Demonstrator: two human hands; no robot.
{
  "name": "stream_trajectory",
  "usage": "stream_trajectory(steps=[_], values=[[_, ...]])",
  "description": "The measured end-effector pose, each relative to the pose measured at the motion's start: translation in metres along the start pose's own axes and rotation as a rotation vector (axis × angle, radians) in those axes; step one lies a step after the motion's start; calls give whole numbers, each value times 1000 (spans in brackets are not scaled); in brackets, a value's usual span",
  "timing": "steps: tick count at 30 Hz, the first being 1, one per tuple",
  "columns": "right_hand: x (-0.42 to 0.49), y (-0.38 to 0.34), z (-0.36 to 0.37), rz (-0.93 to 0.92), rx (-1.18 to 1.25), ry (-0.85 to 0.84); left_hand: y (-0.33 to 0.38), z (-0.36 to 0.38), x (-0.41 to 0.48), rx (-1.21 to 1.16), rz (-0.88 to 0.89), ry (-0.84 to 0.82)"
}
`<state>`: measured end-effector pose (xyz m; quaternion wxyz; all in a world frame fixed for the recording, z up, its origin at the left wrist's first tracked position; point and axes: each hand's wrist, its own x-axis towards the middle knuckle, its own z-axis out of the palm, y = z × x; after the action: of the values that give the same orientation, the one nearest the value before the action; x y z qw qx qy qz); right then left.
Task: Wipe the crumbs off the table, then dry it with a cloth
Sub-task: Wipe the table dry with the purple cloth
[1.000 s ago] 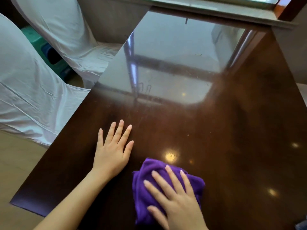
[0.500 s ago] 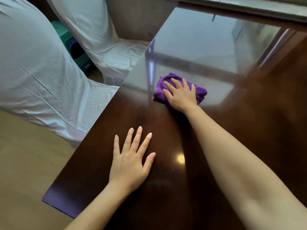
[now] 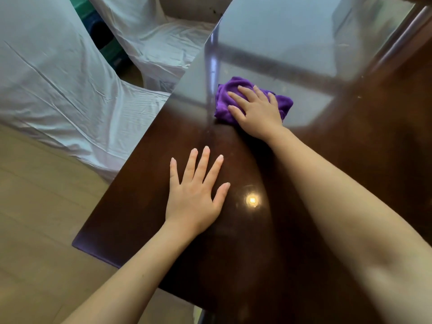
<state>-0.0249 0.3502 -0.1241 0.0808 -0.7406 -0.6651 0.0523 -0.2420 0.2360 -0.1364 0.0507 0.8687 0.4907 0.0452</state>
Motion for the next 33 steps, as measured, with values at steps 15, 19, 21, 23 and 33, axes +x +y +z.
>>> stream_trajectory(steps=[15, 19, 21, 23, 33], values=[[-236, 8, -19, -51, 16, -91, 43, 1, -54, -65, -69, 25], [-315, 8, -25, -54, 28, -169, 62, 0, -72, -84, -59, 1], [-349, 7, -26, -50, 27, -180, 76, 1, -82, -92, -31, -10], [-382, 6, -26, -44, 2, -179, 93, 2, -93, -97, 4, -19], [-391, 49, -33, 74, -12, -97, 124, 9, -92, -22, -1, -17]])
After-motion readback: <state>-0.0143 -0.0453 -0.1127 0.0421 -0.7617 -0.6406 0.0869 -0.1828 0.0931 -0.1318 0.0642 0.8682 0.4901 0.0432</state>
